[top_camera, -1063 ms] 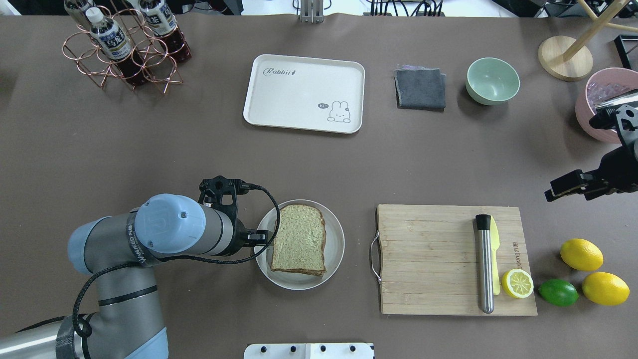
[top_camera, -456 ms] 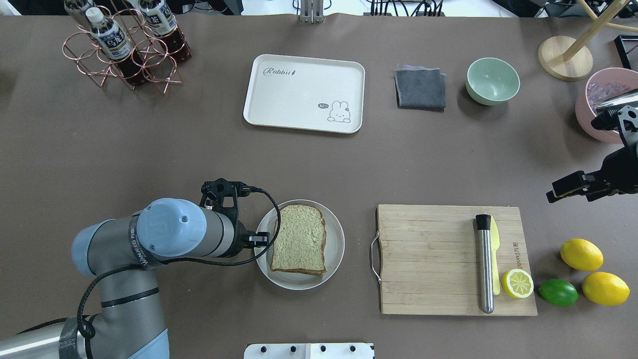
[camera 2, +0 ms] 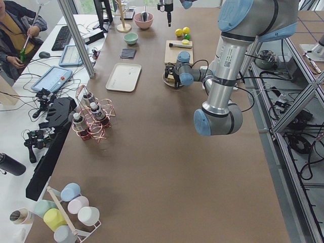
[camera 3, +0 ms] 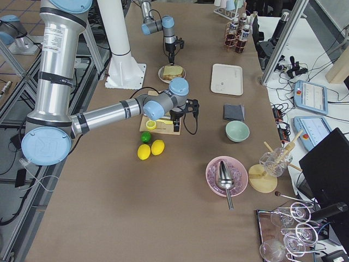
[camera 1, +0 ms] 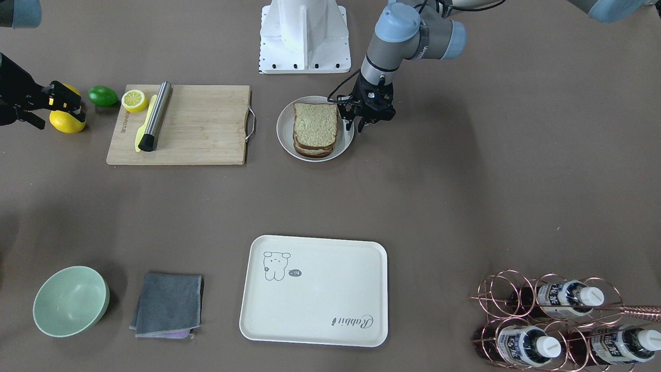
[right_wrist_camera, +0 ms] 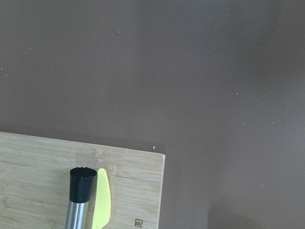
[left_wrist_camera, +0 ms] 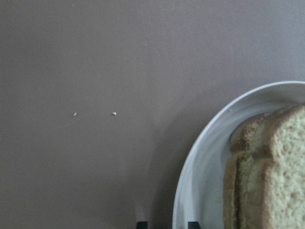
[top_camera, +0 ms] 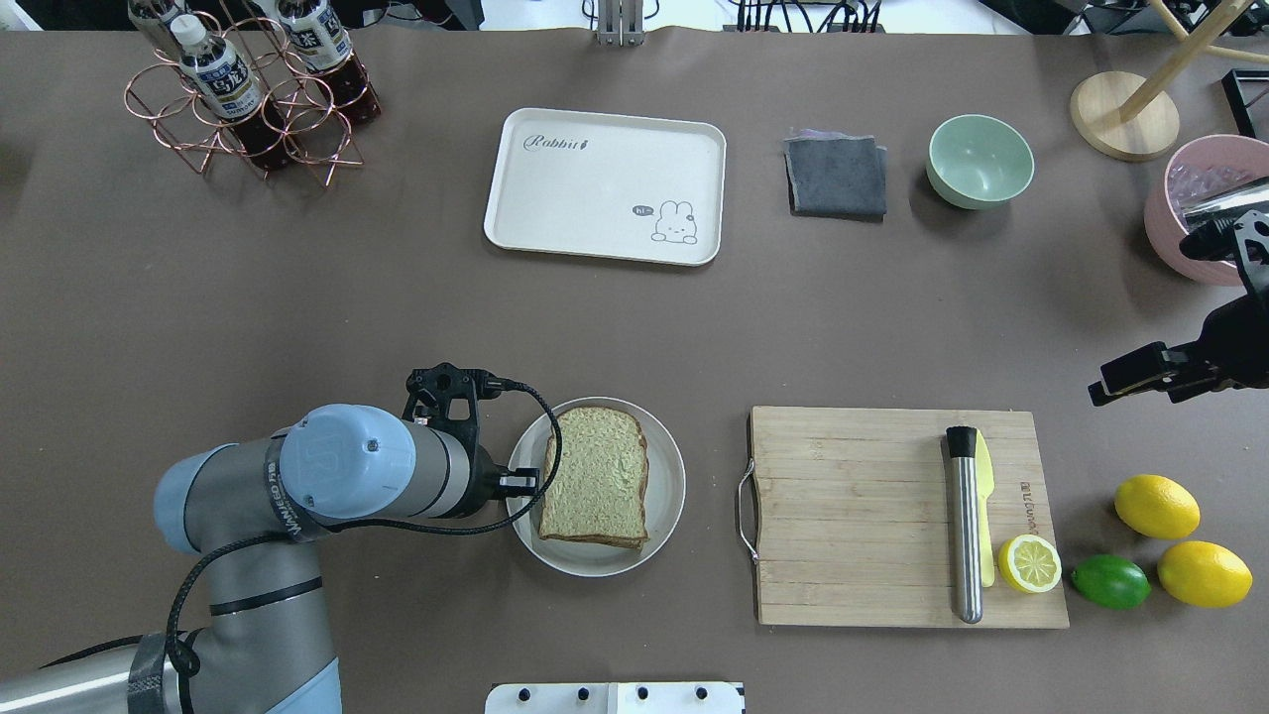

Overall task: Make sandwich and place on tray
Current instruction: 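Grasp the white plate's rim with the left gripper, then carry the plate with the left gripper onto the white tray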

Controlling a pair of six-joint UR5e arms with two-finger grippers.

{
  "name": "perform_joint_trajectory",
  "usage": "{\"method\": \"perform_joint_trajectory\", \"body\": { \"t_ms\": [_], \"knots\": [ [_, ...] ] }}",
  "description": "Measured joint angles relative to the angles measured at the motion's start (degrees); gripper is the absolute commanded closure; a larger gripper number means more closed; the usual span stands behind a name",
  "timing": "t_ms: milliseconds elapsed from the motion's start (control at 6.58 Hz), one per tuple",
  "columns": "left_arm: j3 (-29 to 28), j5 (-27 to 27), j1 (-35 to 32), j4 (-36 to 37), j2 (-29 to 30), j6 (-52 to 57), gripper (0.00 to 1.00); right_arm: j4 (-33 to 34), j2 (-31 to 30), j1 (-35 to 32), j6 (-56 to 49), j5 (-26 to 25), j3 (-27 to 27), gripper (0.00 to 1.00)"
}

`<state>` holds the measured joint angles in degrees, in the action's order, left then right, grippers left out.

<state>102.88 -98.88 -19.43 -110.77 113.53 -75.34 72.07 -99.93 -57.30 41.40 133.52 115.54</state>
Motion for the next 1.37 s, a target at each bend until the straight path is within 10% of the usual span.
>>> {"method": "perform_joint_trajectory", "body": {
  "t_ms": [608,1367],
  "knots": [
    [0.84,-1.14,-0.49,-2.51,-0.30,-0.16,1.00,0.00,-0.08,-0.91,0.00,1.48,0.70,0.01],
    [-7.61,-16.91,-14.85,-8.58,5.84,-3.45,1.00,0.00,-0.03,-1.39,0.00,1.48,1.07,0.01]
  ]
}}
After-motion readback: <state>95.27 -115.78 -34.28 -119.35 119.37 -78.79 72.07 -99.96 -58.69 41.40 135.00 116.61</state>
